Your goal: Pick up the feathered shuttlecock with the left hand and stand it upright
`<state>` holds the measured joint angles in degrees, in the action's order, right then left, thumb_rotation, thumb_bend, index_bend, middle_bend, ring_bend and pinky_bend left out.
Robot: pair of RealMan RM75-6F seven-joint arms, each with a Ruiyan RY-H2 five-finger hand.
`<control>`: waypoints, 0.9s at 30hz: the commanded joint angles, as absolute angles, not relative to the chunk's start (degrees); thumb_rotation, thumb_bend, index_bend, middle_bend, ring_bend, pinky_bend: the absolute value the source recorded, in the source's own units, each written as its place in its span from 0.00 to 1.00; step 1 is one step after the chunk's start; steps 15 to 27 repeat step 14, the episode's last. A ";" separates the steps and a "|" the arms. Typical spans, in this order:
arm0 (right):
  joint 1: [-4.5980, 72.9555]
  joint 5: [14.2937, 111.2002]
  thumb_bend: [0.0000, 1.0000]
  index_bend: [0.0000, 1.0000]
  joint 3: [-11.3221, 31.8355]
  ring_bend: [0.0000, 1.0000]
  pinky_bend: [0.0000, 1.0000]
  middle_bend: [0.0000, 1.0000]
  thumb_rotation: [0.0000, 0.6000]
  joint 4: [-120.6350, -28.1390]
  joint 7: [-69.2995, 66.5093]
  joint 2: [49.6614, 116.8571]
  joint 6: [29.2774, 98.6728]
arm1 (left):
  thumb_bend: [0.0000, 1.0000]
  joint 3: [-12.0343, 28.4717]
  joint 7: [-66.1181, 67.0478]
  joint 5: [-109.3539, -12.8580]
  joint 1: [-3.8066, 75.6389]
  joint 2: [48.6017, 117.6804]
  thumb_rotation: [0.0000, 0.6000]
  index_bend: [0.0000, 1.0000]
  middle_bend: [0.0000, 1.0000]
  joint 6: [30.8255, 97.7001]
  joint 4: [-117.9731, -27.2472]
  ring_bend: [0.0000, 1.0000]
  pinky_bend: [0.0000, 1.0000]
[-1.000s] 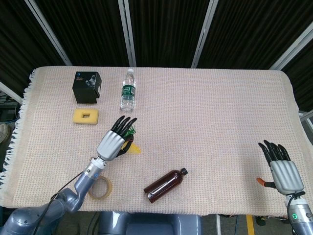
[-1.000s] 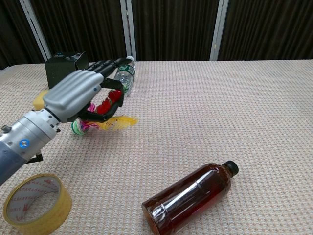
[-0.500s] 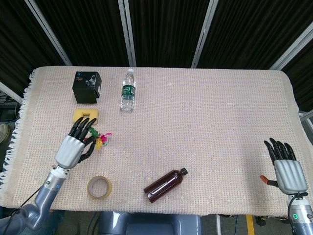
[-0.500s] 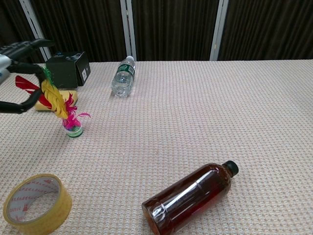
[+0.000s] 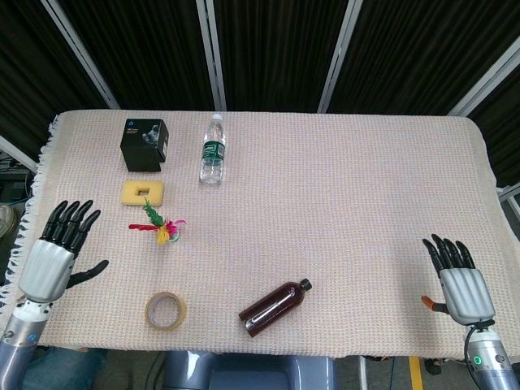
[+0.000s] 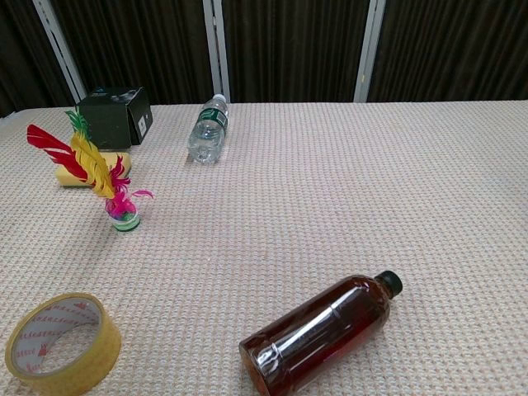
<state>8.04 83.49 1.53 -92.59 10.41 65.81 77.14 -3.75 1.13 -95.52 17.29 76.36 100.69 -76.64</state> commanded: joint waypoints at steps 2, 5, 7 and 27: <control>8.22 83.34 0.01 0.00 1.33 0.00 0.00 0.00 1.00 -92.87 10.13 65.37 76.56 | 0.07 -8.15 14.02 -88.16 8.57 65.77 1.00 0.00 0.00 99.48 -91.22 0.00 0.00; 7.88 84.19 0.01 0.00 1.04 0.00 0.00 0.00 1.00 -93.64 9.77 64.69 77.34 | 0.07 -9.08 11.81 -86.09 3.97 64.80 1.00 0.00 0.00 102.08 -93.67 0.00 0.00; 7.55 85.00 0.01 0.00 0.79 0.00 0.00 0.00 1.00 -94.04 9.46 64.29 78.10 | 0.07 -9.45 10.69 -86.03 2.11 64.97 1.00 0.00 0.00 103.02 -93.22 0.00 0.00; 7.07 86.21 0.01 0.00 0.12 0.00 0.00 0.00 1.00 -94.50 8.88 63.47 78.72 | 0.08 -7.46 11.17 -87.86 1.16 65.02 1.00 0.00 0.00 102.93 -92.37 0.00 0.00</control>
